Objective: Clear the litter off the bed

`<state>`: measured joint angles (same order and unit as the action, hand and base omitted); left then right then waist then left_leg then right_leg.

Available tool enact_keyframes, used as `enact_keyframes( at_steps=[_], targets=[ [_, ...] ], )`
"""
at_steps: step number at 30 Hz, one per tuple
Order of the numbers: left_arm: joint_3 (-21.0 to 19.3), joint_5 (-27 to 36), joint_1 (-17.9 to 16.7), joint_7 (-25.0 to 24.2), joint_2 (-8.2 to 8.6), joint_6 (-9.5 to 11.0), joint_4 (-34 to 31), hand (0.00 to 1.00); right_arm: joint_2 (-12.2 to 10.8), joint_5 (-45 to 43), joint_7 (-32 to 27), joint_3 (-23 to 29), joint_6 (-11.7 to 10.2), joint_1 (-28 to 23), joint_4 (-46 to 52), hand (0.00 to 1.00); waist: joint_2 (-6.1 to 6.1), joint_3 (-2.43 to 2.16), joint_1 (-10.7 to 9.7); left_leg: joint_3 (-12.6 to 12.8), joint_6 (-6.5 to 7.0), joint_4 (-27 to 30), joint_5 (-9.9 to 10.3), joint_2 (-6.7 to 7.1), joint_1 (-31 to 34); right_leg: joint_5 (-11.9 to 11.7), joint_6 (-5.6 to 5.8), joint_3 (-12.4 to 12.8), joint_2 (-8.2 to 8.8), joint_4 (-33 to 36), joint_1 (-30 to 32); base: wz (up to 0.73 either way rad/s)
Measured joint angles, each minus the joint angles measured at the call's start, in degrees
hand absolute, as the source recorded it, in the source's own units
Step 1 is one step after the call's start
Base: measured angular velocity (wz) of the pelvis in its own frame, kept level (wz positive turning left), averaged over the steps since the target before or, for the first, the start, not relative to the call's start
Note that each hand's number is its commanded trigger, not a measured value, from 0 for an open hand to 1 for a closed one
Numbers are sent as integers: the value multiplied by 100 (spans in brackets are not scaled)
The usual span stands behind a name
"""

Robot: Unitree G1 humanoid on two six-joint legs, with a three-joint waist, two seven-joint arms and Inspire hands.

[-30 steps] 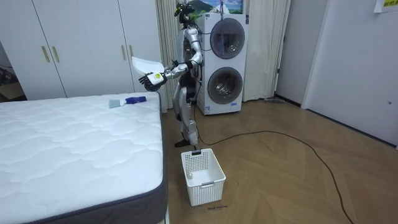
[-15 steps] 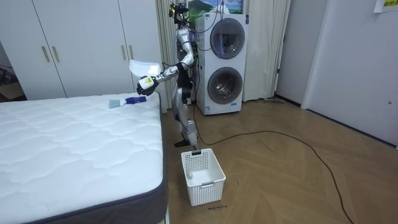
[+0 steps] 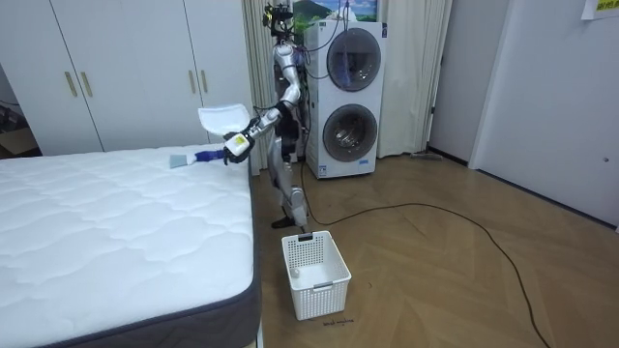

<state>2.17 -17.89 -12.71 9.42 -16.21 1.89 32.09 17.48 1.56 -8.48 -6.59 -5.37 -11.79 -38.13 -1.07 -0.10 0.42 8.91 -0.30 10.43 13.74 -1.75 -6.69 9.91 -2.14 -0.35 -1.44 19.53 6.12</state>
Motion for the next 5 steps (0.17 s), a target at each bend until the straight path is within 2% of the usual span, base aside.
enact_keyframes(
  at_steps=[1, 4, 5],
  targets=[
    [-52, 75, -97, -3, 1, -5, 280, 0, -34, 2, 48, 83, 36, -6, -353, 0, 47, -35, 4, -2, 0, -27, 0, -14, -56, 0, 1, 6, -20, -48, -56, 0],
    [-267, 506, -239, -8, 20, -89, 1036, 0, -56, 25, 185, 176, 205, -6, -889, 0, 124, -59, 6, 4, -1, -60, 1, -58, -110, -39, -6, 0, -62, -184, -144, -1],
    [-317, 615, -270, -8, 30, -101, 1187, 0, -60, 30, 209, 175, 223, -4, -968, 0, 145, -49, 7, 7, -1, -74, 1, -59, -127, -39, -6, 2, -65, -182, -140, -4]
  ],
)
